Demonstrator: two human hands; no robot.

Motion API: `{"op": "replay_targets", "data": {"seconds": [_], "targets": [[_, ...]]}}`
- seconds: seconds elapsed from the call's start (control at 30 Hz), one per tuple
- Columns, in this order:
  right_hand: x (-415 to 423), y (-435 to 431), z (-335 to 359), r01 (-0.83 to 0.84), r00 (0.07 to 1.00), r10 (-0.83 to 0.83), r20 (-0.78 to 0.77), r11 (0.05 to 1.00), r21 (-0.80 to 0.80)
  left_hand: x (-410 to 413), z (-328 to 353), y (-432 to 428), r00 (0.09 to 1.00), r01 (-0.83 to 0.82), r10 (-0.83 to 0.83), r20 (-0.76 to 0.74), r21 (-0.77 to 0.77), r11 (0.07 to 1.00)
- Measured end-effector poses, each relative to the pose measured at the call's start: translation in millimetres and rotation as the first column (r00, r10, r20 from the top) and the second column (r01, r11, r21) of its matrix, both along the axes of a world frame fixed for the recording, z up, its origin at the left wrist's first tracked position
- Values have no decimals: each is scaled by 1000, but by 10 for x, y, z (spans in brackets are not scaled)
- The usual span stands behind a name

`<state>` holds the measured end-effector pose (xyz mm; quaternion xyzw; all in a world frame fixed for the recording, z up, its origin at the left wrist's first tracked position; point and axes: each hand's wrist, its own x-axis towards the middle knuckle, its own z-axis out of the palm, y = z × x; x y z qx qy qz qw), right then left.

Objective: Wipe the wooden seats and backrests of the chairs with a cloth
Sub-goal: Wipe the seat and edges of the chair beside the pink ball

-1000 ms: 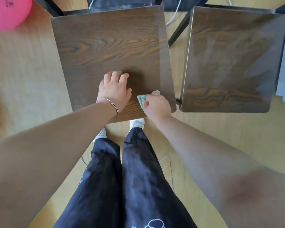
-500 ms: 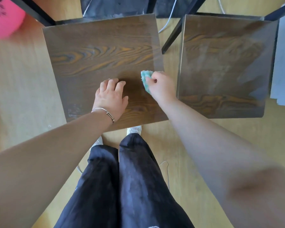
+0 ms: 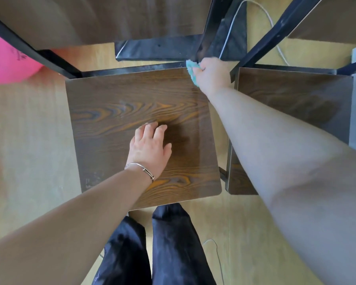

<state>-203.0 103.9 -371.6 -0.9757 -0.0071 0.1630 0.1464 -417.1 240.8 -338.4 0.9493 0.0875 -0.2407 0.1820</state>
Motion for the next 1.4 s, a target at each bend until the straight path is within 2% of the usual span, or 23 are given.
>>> {"op": "replay_targets", "data": {"seconds": [0.13,0.27,0.53,0.7,0.87,0.97,1.1,1.27,1.4], "targets": [[-74,-79,120,2,981,-4,-193,1000,-9,22,54,-47,1000,21,-21,-9,5,1000],[-592,-313,189,4,961,2,-277,1000,21,38,134,-96,998,58,-58,-12,11,998],[-1819,-808,212,-36,950,59,-306,996,78,-111,159,-215,992,122,-122,-31,13,992],[-2575,-995,166,-116,937,125,-326,992,45,-360,122,-263,983,178,-178,-39,13,984],[-3021,-978,147,-111,954,115,-279,993,30,-572,112,-247,978,201,-200,-54,14,979],[-2915,-955,193,-69,958,94,-272,993,97,-641,122,-195,979,200,-199,-34,9,980],[-2178,-746,253,33,989,-4,-151,980,194,-646,89,-82,987,158,-158,-25,17,987],[-1073,-197,154,-86,994,85,-70,996,1,-629,31,40,997,66,-66,-28,18,998],[-999,-121,106,-134,990,127,-67,984,-120,-636,43,76,999,32,-32,-33,16,999]]}}
